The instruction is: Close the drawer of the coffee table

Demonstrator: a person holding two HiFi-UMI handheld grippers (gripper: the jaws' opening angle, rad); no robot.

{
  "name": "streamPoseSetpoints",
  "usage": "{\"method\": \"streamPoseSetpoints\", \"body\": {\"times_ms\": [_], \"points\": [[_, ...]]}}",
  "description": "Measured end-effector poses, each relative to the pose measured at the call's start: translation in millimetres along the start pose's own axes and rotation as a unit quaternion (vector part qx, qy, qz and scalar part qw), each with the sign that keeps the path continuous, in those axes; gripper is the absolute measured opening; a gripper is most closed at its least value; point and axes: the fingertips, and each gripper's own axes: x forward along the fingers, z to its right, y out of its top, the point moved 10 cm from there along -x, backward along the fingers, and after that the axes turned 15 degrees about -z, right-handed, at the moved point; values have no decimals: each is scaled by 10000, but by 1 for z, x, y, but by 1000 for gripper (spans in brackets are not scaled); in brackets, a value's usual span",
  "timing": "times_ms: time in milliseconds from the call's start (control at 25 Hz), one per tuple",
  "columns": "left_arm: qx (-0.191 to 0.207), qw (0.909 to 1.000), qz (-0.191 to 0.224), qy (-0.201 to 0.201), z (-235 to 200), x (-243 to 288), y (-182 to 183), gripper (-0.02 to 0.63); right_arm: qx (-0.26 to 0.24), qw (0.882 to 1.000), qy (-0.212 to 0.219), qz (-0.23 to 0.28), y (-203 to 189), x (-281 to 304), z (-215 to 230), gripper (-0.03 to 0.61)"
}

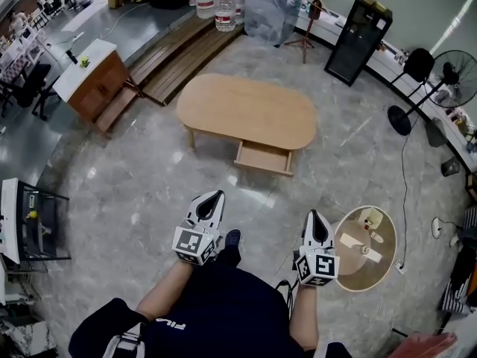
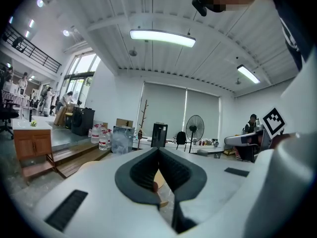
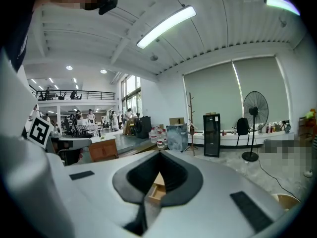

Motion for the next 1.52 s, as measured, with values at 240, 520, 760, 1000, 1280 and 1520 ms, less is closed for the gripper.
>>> {"method": "streamPoseSetpoints", "body": {"times_ms": [240, 520, 760, 1000, 1280, 1520], "points": [[109, 9999, 31, -120, -40, 34, 20, 26, -50, 10000, -61, 11, 24, 44, -11, 26], [260, 9992, 65, -291, -65, 67, 39, 26, -121, 9997, -222, 71, 46, 76, -11, 26], [243, 9992, 59, -318, -81, 80, 48, 26, -86, 9995, -308, 54, 54, 90, -8, 26], [273, 9989, -9, -372, -89, 89, 51, 26, -34, 9993, -374, 62, 57, 96, -7, 26], [272, 9983, -34, -515, -91, 96, 55, 26, 7, 9990, -444, -16, 59, 96, -10, 26], [225, 9985, -55, -490, -87, 104, 55, 26, 14, 9991, -424, -95, 56, 98, -2, 26]]}}
